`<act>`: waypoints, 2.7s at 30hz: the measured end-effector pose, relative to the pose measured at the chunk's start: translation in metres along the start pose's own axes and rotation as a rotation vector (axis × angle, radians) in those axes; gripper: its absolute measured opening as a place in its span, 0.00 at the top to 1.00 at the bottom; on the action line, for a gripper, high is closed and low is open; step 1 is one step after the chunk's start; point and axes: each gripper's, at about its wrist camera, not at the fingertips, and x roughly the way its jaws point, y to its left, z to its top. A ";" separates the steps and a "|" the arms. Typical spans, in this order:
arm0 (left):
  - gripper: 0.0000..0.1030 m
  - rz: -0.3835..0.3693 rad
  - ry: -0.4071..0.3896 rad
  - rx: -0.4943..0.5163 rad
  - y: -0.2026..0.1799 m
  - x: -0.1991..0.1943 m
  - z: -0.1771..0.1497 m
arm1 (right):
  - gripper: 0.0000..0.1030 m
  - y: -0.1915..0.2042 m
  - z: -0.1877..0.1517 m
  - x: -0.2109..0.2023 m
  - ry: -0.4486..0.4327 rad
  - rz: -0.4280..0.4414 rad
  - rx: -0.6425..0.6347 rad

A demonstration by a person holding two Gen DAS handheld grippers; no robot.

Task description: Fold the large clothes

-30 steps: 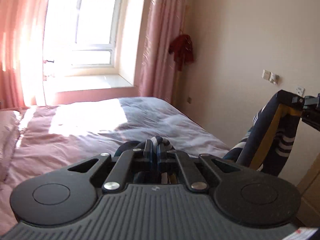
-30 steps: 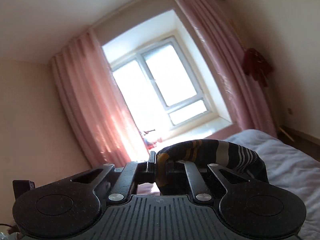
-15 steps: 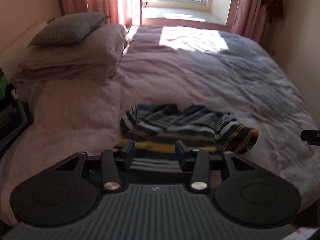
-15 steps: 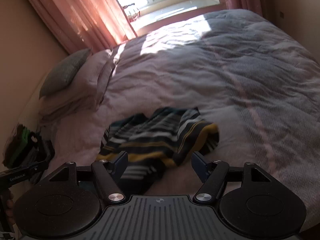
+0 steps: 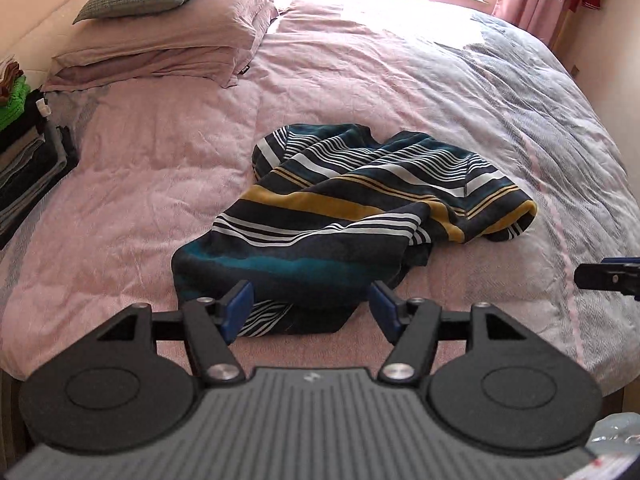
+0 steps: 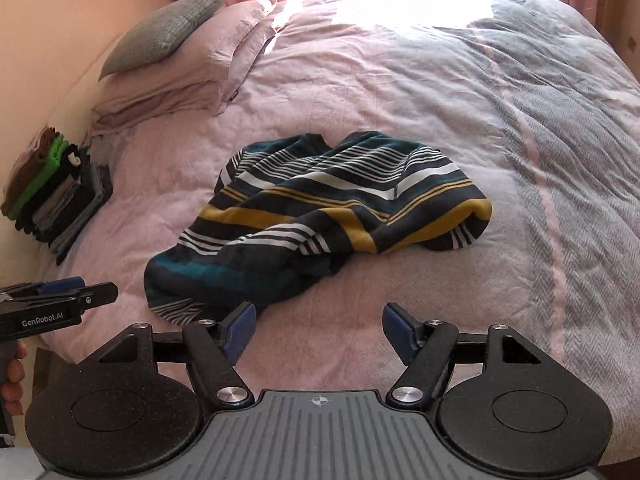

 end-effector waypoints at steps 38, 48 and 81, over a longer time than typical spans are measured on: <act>0.30 0.155 0.050 -0.170 -0.053 -0.009 -0.037 | 0.35 -0.060 0.016 0.029 0.114 0.080 -0.180; 0.29 0.105 0.090 -0.070 -0.074 0.034 -0.006 | 0.35 -0.116 0.031 0.037 0.097 -0.028 -0.035; 0.85 -0.058 -0.018 0.729 -0.276 0.269 0.007 | 0.35 -0.320 -0.032 -0.015 0.096 -0.447 0.489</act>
